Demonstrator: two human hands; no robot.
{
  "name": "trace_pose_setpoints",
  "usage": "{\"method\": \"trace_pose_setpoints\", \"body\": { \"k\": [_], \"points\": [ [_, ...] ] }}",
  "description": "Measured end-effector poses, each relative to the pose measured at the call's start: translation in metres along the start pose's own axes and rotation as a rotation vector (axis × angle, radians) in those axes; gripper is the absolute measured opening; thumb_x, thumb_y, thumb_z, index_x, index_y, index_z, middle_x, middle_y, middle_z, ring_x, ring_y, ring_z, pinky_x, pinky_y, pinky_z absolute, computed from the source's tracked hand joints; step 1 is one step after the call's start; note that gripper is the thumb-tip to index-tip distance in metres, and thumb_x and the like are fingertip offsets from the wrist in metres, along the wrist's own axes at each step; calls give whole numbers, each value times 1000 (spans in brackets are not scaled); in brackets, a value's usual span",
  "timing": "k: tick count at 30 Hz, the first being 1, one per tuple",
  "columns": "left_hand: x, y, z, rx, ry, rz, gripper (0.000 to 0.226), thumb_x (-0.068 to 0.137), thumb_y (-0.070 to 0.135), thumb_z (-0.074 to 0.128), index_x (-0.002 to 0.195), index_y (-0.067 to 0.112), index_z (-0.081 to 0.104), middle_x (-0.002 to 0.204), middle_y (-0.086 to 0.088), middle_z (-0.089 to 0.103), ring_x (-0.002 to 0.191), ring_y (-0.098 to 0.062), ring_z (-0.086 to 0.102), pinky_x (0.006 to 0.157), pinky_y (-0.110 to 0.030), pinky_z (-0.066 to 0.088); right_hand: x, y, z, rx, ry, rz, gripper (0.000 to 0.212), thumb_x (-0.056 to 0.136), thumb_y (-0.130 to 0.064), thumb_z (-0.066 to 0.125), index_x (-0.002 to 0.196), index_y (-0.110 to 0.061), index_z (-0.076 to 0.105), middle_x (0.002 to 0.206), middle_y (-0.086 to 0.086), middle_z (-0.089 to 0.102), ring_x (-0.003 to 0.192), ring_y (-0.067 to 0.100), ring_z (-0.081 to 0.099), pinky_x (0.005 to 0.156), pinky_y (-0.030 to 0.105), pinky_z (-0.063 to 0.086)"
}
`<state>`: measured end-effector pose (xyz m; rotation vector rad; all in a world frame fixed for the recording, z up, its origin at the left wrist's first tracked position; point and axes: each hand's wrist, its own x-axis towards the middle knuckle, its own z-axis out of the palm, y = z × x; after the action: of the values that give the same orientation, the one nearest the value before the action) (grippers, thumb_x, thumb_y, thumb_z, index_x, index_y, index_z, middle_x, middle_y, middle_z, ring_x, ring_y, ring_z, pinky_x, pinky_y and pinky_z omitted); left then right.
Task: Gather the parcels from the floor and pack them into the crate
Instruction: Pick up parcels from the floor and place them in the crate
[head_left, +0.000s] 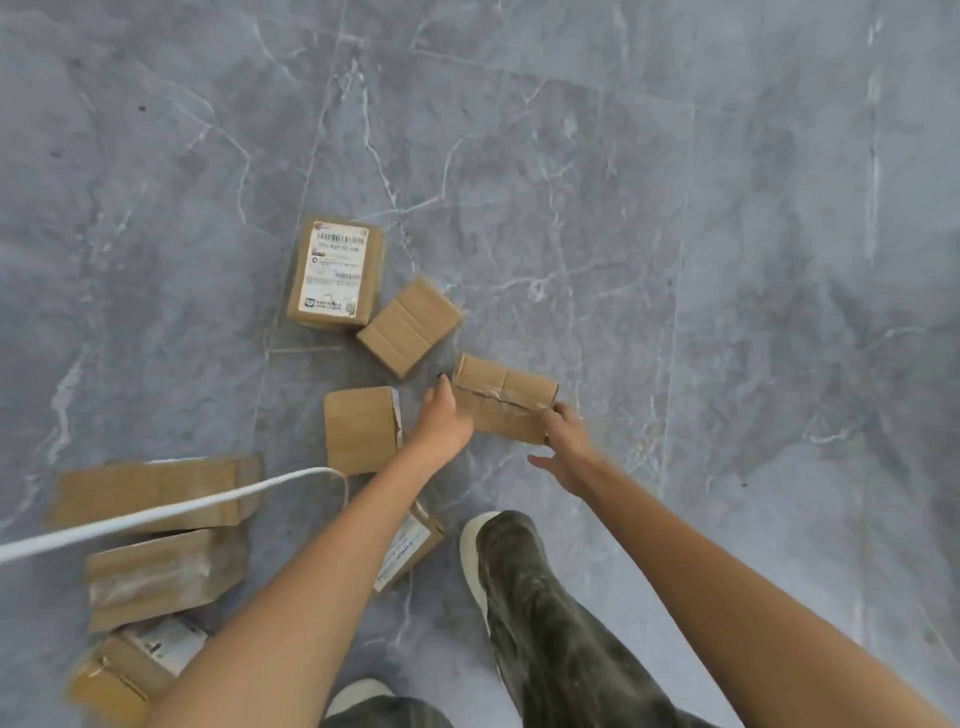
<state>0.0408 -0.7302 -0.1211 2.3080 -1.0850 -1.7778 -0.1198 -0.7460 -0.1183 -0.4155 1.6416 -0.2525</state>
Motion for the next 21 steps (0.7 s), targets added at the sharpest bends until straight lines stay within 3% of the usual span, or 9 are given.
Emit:
{"method": "trace_pose_setpoints", "body": {
  "k": [2, 4, 6, 9, 11, 13, 14, 18, 21],
  "points": [
    [-18, 4, -8, -26, 41, 14, 63, 93, 7, 42, 150, 12, 17, 153, -11, 20, 130, -31, 39, 101, -44, 41, -25, -8, -4, 10, 8, -23, 38, 99, -31, 43, 133, -14, 36, 142, 12, 37, 129, 31, 41, 99, 52, 41],
    [-50, 15, -24, -122, 108, 41, 47, 90, 4, 45, 136, 10, 38, 134, -14, 44, 110, -28, 52, 83, -37, 47, -62, -26, -10, 34, 14, -44, 31, 99, -36, 41, 122, -15, 38, 135, 11, 40, 126, 30, 43, 94, 50, 44],
    [-90, 33, -45, -225, 174, 50, 35, 89, 5, 46, 124, 9, 45, 118, -11, 55, 93, -22, 53, 66, -28, 38, -105, -47, -13, 50, 39, -77, 31, 98, -42, 41, 114, -15, 39, 126, 8, 43, 121, 29, 46, 91, 49, 46],
    [-171, 69, -86, -386, 234, 32, 18, 97, 16, 41, 114, 10, 45, 110, -9, 54, 103, -26, 54, 74, -30, 36, -192, -91, -14, 103, 94, -150, 37, 95, -48, 45, 106, -13, 42, 113, 6, 50, 109, 24, 52, 82, 44, 50],
    [-231, 99, -119, -520, 238, 30, 31, 101, 30, 32, 123, 11, 44, 121, -9, 53, 116, -28, 51, 88, -34, 39, -253, -124, -13, 150, 124, -201, 36, 93, -46, 50, 100, -11, 45, 104, 5, 53, 98, 20, 54, 79, 42, 51],
    [-303, 132, -164, -674, 246, 30, 50, 100, 47, 27, 136, 14, 42, 130, -6, 52, 121, -26, 50, 103, -43, 40, -327, -163, -12, 160, 95, -255, 32, 92, -42, 54, 96, -11, 47, 100, 5, 54, 92, 17, 54, 84, 46, 51],
    [-342, 147, -189, -747, 266, 29, 55, 99, 51, 26, 136, 14, 45, 127, -7, 54, 118, -26, 53, 103, -47, 41, -367, -182, -11, 158, 66, -278, 31, 92, -41, 55, 95, -11, 48, 100, 5, 54, 93, 18, 54, 88, 48, 50],
    [-494, 195, -282, -912, 340, 72, 34, 96, 38, 49, 113, 9, 53, 111, -16, 60, 95, -24, 56, 78, -43, 51, -527, -252, 1, 171, -61, -435, 23, 91, -36, 57, 91, -14, 50, 97, 6, 53, 93, 20, 51, 81, 42, 48],
    [-608, 218, -346, -902, 375, 196, 33, 93, 37, 54, 113, 11, 51, 103, -10, 61, 84, -19, 58, 67, -35, 49, -643, -297, 16, 173, -153, -546, 22, 92, -37, 56, 92, -15, 50, 98, 5, 53, 93, 21, 51, 77, 41, 46]
  ]
}}
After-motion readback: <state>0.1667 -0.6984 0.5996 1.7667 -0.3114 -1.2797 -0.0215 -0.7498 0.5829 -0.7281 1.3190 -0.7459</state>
